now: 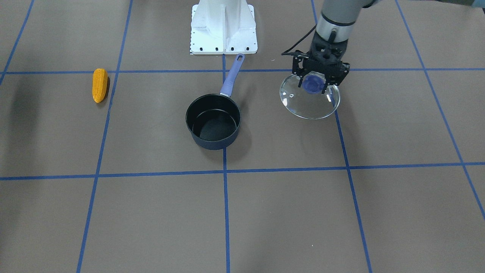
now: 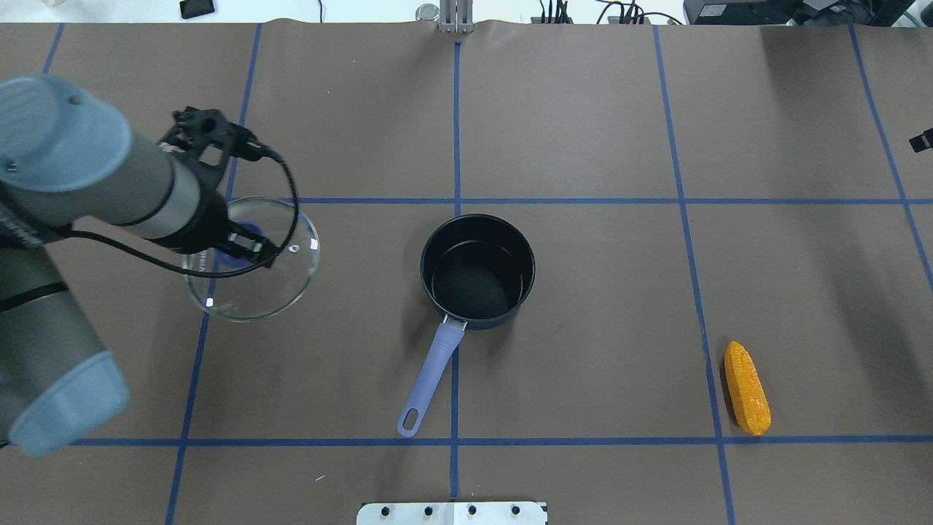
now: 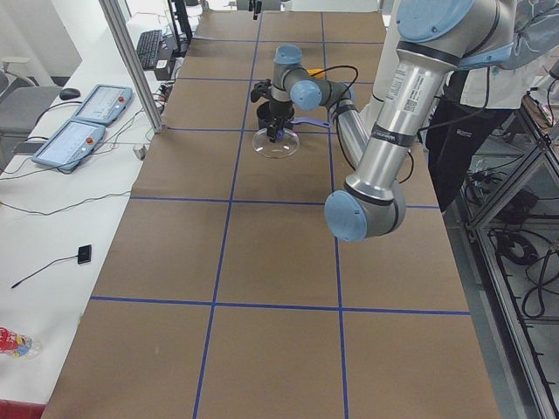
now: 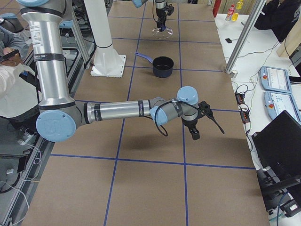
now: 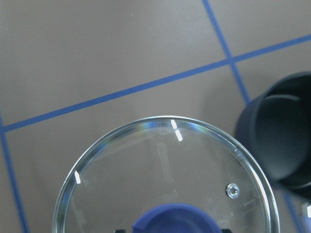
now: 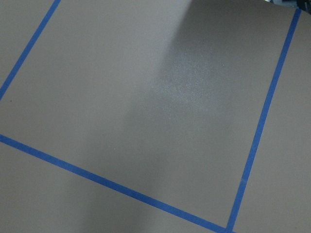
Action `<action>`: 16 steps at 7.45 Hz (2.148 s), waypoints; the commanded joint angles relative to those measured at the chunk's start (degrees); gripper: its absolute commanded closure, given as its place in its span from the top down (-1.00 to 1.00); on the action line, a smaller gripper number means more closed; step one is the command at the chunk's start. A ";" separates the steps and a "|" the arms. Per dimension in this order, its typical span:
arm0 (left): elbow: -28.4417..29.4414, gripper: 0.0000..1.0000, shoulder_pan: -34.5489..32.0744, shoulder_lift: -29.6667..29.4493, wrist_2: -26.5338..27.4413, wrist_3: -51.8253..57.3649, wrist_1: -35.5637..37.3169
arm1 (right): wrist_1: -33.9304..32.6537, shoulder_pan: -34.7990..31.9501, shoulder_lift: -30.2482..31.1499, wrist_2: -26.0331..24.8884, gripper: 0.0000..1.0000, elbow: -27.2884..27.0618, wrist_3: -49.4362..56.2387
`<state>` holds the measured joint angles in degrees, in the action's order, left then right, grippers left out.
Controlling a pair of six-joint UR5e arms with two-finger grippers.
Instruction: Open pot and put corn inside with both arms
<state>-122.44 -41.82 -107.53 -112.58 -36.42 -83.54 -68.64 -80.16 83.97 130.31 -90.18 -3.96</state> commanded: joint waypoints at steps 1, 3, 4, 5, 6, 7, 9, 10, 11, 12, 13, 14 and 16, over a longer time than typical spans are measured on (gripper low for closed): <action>0.78 -0.71 -7.54 18.94 -6.67 13.07 -17.18 | 0.00 0.09 0.05 0.03 1.00 0.00 0.00; 13.80 -0.71 -9.16 28.39 -8.62 16.21 -40.42 | 0.00 0.09 0.14 -0.06 1.00 0.00 0.00; 23.81 -0.71 -9.07 28.42 -10.19 15.43 -54.31 | 0.09 0.09 0.23 -0.06 1.00 -0.09 0.00; 27.57 -0.71 -9.16 28.60 -14.38 13.33 -59.32 | 0.09 0.09 0.23 -0.06 1.00 0.00 0.09; 27.34 -0.71 -9.07 28.77 -14.51 10.18 -59.71 | 0.09 0.09 0.23 -0.06 1.00 -0.09 0.09; 27.34 -0.70 -9.07 28.69 -14.43 9.97 -59.72 | 0.09 0.09 0.23 -0.06 1.00 -0.09 0.09; 27.51 -0.18 -9.07 28.69 -14.16 10.05 -59.63 | 0.35 0.09 0.40 -0.06 1.00 -0.17 0.00; 27.43 0.60 -8.98 28.69 -13.29 10.40 -59.72 | 0.35 0.18 0.41 -0.06 1.00 -0.09 0.00; 27.25 0.95 -8.98 28.51 -10.76 10.41 -59.81 | 0.35 0.18 0.41 -0.06 1.00 -0.09 0.00; 27.25 0.96 -8.98 28.34 -10.91 10.32 -59.81 | 0.35 0.18 0.41 -0.06 1.00 -0.17 0.00; 26.73 0.98 -9.07 27.81 -11.52 10.41 -59.46 | 0.35 0.18 0.41 0.03 1.00 -0.35 -0.35; 26.46 0.98 -10.63 27.72 -14.14 10.58 -58.76 | 0.35 0.27 0.23 0.20 1.00 -0.79 -2.18; 26.11 0.98 -18.26 26.93 -18.80 15.90 -53.24 | 0.61 3.24 0.49 0.47 1.00 -4.98 -9.79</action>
<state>-96.11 -55.69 -80.06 -128.55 -24.05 -139.94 -68.20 -78.78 84.29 130.58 -92.48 -8.73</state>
